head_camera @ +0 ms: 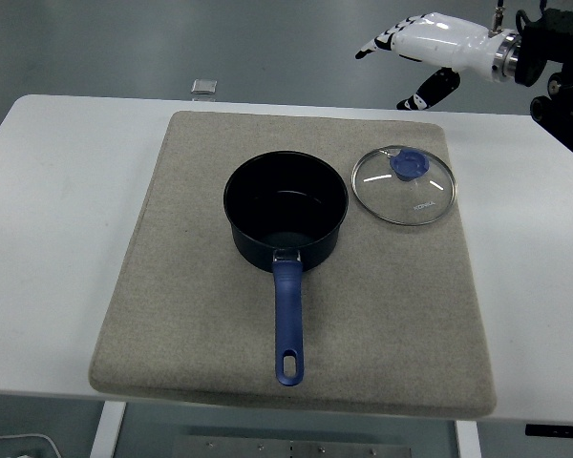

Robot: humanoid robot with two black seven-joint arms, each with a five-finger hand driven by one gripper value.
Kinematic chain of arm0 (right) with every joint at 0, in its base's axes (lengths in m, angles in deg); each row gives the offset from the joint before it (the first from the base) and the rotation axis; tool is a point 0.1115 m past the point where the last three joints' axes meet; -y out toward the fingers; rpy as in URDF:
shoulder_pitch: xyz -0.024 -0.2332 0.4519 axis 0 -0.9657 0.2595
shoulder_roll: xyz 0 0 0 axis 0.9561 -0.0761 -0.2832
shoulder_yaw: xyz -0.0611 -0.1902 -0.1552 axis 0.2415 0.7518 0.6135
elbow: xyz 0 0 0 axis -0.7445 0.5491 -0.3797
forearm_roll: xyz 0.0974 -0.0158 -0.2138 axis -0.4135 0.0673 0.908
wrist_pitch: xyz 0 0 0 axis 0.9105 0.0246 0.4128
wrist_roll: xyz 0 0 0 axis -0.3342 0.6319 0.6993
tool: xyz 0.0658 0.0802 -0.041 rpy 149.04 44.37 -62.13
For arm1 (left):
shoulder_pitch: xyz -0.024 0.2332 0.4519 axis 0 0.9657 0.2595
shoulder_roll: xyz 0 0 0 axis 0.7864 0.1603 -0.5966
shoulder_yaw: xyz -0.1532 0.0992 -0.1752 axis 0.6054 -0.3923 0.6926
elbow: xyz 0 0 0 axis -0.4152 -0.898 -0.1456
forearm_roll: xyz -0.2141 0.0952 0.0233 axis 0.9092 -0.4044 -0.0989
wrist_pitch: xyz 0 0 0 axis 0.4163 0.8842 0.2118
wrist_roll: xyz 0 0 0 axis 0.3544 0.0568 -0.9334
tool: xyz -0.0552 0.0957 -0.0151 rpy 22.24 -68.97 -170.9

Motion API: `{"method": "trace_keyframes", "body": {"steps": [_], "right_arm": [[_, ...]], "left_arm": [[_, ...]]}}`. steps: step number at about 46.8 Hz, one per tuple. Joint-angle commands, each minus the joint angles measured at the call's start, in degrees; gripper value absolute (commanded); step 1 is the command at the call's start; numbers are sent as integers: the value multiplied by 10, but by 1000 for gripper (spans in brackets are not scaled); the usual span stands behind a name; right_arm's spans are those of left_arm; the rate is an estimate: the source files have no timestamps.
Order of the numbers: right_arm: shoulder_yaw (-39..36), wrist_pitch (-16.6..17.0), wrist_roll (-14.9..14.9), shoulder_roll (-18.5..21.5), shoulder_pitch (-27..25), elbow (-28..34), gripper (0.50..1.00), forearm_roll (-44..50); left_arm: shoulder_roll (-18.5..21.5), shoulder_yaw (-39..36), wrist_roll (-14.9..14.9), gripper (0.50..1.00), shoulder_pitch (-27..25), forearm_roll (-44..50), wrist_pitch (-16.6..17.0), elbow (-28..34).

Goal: Lift the pot lid and place it to the right of the pot.

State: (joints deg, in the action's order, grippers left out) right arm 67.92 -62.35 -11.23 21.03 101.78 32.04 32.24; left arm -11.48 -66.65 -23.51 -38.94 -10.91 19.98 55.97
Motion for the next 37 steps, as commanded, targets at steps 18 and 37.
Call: {"method": "trace_keyframes", "body": {"steps": [18,37], "right_arm": [[-45,-13,0,8,0,3,897,-250],[-45,-6,0,5,-2,7,897,-472]], "left_arm": [[0,0,0,1000,0,0,0,0],[0,-1,0,1000,0,0,0,0]]}}
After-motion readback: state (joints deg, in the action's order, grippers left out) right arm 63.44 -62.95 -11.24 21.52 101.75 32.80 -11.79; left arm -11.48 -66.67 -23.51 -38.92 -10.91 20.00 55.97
